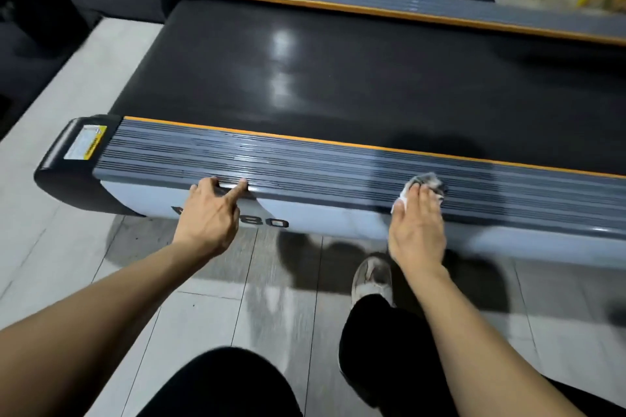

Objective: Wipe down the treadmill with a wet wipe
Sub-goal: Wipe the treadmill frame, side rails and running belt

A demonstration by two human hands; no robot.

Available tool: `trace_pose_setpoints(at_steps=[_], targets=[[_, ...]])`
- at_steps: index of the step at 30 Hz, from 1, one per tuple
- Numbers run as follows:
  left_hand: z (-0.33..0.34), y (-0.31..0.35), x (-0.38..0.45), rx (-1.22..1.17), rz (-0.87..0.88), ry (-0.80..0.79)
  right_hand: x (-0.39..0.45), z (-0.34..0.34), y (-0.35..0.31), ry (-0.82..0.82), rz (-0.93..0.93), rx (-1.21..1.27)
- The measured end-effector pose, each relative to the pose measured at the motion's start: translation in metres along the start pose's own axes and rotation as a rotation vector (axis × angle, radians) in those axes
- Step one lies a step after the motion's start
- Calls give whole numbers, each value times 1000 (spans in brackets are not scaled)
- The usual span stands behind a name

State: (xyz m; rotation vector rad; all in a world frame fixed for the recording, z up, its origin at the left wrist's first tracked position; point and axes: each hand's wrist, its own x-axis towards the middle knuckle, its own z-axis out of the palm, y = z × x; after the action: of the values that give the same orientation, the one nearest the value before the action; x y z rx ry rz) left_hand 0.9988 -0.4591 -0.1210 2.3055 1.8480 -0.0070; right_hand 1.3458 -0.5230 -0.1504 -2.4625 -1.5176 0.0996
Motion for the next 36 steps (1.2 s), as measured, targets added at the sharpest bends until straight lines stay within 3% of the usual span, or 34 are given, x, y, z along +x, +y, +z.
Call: trace_pose_setpoints(at_steps=[3,7,9,11,13,18,20,22,25,28,31,34,36], targets=[[-7,0,0,26,1,-48,5,14,-51,-38,-89,-5],[-2,-3,-8,31,17,-117,13,39,-154,-112,-504,-33],[1,-7,-9,-27,9,-77,15,45,-196,-141,-741,-17],[3,-11,-9,-82,-8,-21,22,46,-215,-177,-849,15],[7,-15,-7,-107,-7,37,32,49,-205,-167,-808,42],[12,-32,0,-185,40,161,53,41,-111,30,-277,-57],[14,-43,0,-214,1,184,61,35,-80,15,-143,-114],[17,-54,-2,-218,0,194,59,35,-96,-3,-79,-45],[20,-71,-12,-258,-67,206,40,52,-188,-1,-304,115],[16,-101,-13,-291,-231,244,17,73,-292,-139,-641,114],[12,-140,-13,-232,-253,229,6,86,-384,-293,-800,127],[3,-160,-16,-196,-247,181,-4,90,-442,-347,-976,49],[0,-165,-14,-170,-256,152,-7,91,-446,-393,-1020,9]])
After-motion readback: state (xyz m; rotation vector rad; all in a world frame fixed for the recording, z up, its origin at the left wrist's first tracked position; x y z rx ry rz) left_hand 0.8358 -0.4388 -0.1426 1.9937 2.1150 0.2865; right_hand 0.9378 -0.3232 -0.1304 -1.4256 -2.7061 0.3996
